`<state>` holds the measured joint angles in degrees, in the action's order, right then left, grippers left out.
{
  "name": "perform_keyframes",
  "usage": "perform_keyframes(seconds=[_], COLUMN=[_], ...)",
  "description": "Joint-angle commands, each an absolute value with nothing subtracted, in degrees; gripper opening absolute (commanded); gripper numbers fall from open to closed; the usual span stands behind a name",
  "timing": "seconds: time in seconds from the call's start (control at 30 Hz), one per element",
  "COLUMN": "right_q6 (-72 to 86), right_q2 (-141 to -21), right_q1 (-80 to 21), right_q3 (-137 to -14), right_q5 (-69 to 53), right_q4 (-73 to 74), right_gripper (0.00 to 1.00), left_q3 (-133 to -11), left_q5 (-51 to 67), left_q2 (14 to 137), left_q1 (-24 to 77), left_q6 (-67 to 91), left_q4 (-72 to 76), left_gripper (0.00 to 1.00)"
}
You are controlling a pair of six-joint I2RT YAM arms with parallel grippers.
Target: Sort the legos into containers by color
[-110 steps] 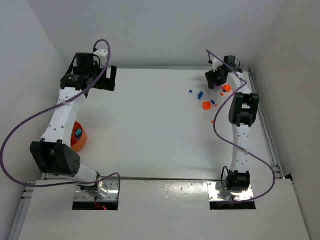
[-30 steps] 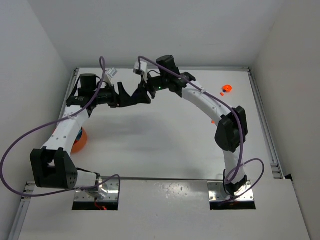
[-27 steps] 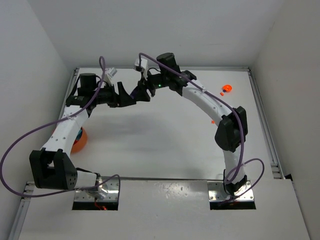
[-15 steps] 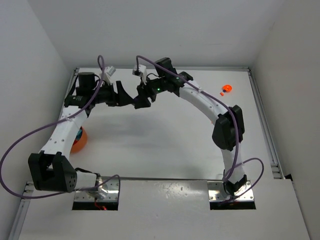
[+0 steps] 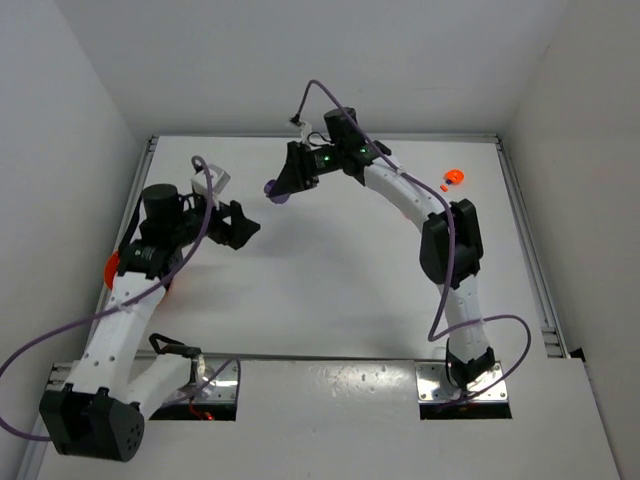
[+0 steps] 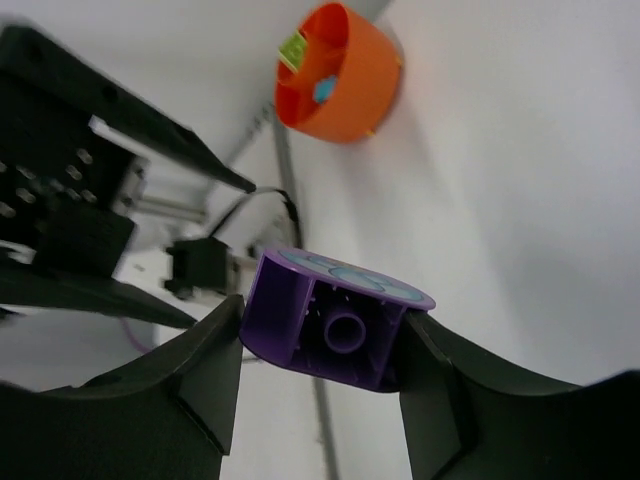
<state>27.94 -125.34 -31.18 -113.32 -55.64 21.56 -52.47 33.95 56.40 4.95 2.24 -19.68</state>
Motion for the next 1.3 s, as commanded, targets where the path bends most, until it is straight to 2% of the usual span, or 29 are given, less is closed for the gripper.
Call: perform_keyframes(seconds=[0.0, 0.2, 0.27, 0.4, 0.83, 1.27], right_q6=[48.7, 70.3, 74.4, 78.7, 83.5, 85.9], right_q2=[-125.6, -126.8, -128.1, -128.1, -127.6, -127.6], right_q1=[-28.4, -28.4, -28.4, -28.4, -27.9, -28.4], right_q3=[-110.5, -104.2, -103.0, -103.5, -101.7, -101.2], right_q5=[-64.3, -70.1, -70.1, -70.7, -72.9, -74.4], right_q4=[3.0, -24.3, -28.6, -30.5, -32.8, -34.5], right_gripper=[0.08, 0.07, 0.07, 0.07, 0.07, 0.07], left_q3=[-48.5, -47.4, -46.8, -47.4, -50.8, -52.5], left_q5=[32.4, 33.8, 32.4, 31.1, 27.4, 27.9], left_q2=[50.2, 51.5, 52.9, 56.5, 61.4, 64.8], left_q1=[5.9, 5.9, 6.4, 7.8, 11.5, 12.0], left_q6=[-1.1, 11.1, 15.1, 18.2, 17.1, 17.1], left_q4=[-11.5, -1.6, 1.7, 5.8, 8.5, 10.5], left_gripper=[0.83, 0.83, 0.80, 0.77, 0.77, 0.69])
